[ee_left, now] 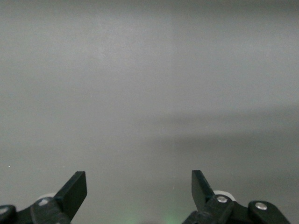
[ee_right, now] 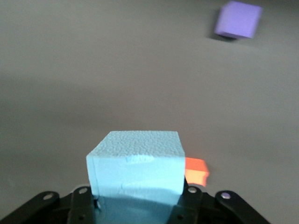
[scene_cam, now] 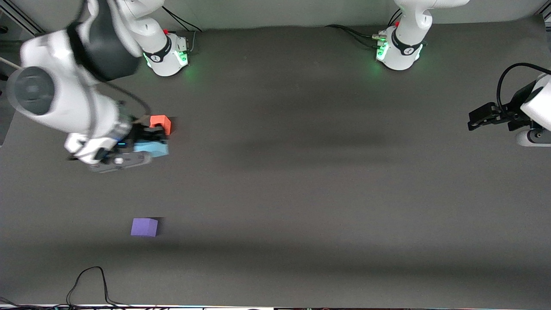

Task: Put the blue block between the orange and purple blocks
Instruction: 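Carry the light-blue cube with the right gripper past the orange cube, then lower the cube between the orange and purple cubes, open the right gripper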

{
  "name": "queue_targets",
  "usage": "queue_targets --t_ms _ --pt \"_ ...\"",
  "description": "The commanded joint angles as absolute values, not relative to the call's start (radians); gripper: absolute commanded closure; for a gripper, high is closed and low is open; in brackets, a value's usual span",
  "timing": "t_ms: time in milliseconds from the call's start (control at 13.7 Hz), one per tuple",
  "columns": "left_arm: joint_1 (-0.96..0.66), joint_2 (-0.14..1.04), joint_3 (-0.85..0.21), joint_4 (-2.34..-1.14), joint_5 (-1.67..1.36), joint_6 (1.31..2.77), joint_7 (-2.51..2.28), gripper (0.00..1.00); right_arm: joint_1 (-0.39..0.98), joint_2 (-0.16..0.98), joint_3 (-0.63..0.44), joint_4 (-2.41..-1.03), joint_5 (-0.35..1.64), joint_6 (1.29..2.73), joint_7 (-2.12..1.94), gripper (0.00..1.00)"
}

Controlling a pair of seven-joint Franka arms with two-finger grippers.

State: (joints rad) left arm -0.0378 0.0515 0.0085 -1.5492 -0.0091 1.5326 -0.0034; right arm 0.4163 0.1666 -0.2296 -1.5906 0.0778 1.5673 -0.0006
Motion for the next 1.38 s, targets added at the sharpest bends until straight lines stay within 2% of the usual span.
queue_targets --t_ms 0,218,364,655,801,1092,1311 --pt "-0.051 0.040 0.020 -1.551 0.005 1.534 0.006 0.00 0.428 0.058 -0.365 -1.744 0.075 1.594 -0.176 0.75" --pt "-0.052 0.038 0.020 -1.552 0.009 1.545 -0.006 0.00 0.428 0.055 -0.422 -1.761 0.041 1.598 -0.215 0.75" --pt "-0.051 0.040 0.018 -1.555 0.009 1.543 -0.002 0.00 0.428 0.052 -0.429 -1.839 0.041 1.685 -0.215 0.75" --pt "-0.048 0.041 0.018 -1.557 0.009 1.546 0.005 0.00 0.428 0.070 -0.431 -2.145 0.043 2.131 -0.215 0.75" --pt "-0.049 0.043 0.020 -1.559 0.011 1.548 -0.001 0.00 0.426 0.158 -0.430 -2.201 0.078 2.287 -0.213 0.75" --pt "-0.049 0.043 0.020 -1.560 0.017 1.551 -0.008 0.00 0.430 0.337 -0.425 -2.212 0.188 2.477 -0.259 0.75" --pt "-0.048 0.044 0.018 -1.560 0.015 1.554 -0.009 0.00 0.430 0.445 -0.416 -2.209 0.413 2.559 -0.403 0.74"
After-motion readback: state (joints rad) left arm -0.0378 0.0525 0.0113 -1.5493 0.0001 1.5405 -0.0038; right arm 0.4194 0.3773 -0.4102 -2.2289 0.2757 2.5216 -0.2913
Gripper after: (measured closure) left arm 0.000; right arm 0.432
